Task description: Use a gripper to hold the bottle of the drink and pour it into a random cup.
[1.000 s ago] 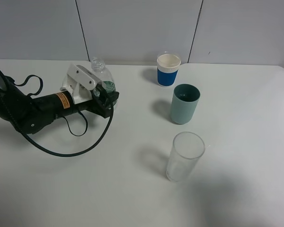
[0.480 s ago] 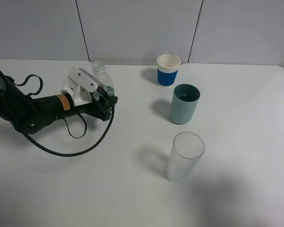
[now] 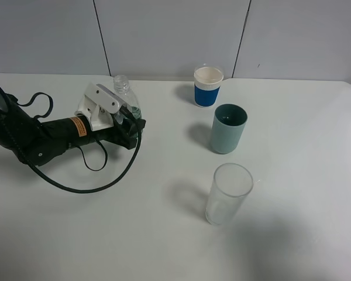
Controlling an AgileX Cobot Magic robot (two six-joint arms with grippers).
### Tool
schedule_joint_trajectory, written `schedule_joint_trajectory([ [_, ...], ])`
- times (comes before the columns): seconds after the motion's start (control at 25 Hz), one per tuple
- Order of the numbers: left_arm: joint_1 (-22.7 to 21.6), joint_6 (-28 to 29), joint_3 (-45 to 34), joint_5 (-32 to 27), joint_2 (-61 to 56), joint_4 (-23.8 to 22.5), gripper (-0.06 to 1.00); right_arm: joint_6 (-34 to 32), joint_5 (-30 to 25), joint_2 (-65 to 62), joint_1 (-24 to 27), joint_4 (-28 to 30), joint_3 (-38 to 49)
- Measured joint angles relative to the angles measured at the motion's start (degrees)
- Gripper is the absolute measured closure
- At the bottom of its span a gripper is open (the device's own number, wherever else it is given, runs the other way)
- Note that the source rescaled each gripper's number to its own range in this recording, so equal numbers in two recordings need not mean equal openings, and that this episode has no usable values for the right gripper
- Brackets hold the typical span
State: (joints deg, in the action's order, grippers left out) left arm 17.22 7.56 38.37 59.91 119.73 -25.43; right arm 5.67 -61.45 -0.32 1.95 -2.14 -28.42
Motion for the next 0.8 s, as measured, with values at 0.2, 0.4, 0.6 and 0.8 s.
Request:
schedule_joint_trajectory([
  [0.2,0.0,1.35,0.0,-1.0,0.0,0.0,0.25,0.0,0.0,0.0,0.0,0.0,0.0],
  [0.4,0.0,1.41,0.0,-1.02,0.0,0.0,0.19,0.0,0.0,0.0,0.0,0.0,0.0],
  [0.6,0.0,1.91,-0.86,-1.48,-2.35,-0.02,0.19,0.0,0.0,0.0,0.0,0.0,0.0],
  [0.8,0.0,1.96,-4.56,-2.18,-7.67,0.12,0.19,0.0,0.0,0.0,0.0,0.0,0.0],
])
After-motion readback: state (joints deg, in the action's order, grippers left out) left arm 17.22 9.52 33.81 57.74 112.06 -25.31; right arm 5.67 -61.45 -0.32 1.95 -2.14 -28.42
